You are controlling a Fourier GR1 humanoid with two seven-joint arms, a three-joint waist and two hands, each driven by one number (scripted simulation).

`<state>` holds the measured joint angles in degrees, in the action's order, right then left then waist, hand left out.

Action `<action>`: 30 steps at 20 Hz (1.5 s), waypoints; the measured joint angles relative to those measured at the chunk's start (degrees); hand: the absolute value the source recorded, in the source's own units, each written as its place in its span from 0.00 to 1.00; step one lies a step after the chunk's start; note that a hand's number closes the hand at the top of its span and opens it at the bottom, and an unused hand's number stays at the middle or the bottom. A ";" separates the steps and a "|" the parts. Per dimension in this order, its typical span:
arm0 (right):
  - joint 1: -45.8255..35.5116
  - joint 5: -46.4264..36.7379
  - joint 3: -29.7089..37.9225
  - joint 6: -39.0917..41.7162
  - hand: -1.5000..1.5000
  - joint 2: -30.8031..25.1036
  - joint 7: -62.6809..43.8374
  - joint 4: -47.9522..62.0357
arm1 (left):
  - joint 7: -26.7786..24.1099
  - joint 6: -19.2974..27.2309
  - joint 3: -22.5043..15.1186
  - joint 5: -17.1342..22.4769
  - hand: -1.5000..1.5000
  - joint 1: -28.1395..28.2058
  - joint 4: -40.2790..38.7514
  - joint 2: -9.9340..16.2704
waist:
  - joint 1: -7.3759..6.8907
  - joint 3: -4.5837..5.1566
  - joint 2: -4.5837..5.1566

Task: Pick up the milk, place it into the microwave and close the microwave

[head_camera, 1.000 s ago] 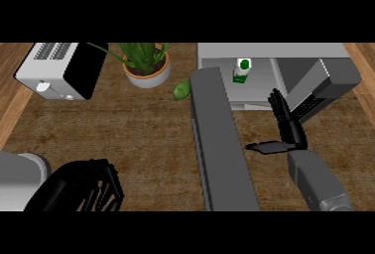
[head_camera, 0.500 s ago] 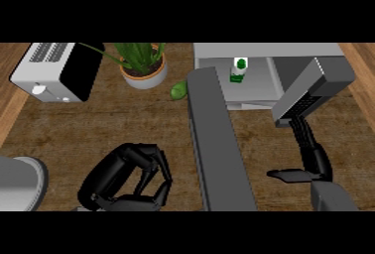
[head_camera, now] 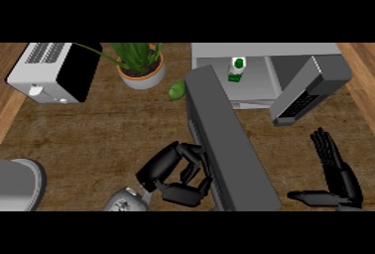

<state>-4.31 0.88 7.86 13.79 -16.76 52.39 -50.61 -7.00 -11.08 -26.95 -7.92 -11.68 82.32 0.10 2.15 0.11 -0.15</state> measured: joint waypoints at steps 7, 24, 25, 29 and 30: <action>5.61 3.12 -1.87 3.57 0.00 -2.92 -2.25 -11.40 | -11.33 15.29 -9.00 2.44 1.00 -6.85 -17.04 0.12 | 1.32 0.07 0.30; 9.91 15.42 -4.92 11.70 0.00 -7.79 -14.31 -34.72 | -19.61 32.58 -23.84 26.81 1.00 -20.38 -30.70 0.33 | 6.84 0.27 1.39; 9.47 16.10 -4.99 12.08 0.00 -8.18 -15.20 -35.46 | -19.81 33.29 -24.27 28.10 1.00 -20.88 -30.58 0.32 | 7.05 0.28 1.49; 8.99 17.87 -5.08 13.70 0.00 -10.19 -17.50 -38.27 | -20.78 36.89 -25.00 32.89 1.00 -22.92 -29.71 0.30 | 8.54 0.33 1.74; 8.73 18.16 -5.07 13.96 0.00 -10.64 -17.90 -38.83 | -20.99 38.09 -24.96 33.78 1.00 -23.55 -29.73 0.30 | 8.95 0.34 1.82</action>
<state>4.41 19.03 2.79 27.75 -27.40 34.49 -89.44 -28.00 27.01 -51.91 25.86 -35.23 52.59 0.40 11.10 0.45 1.67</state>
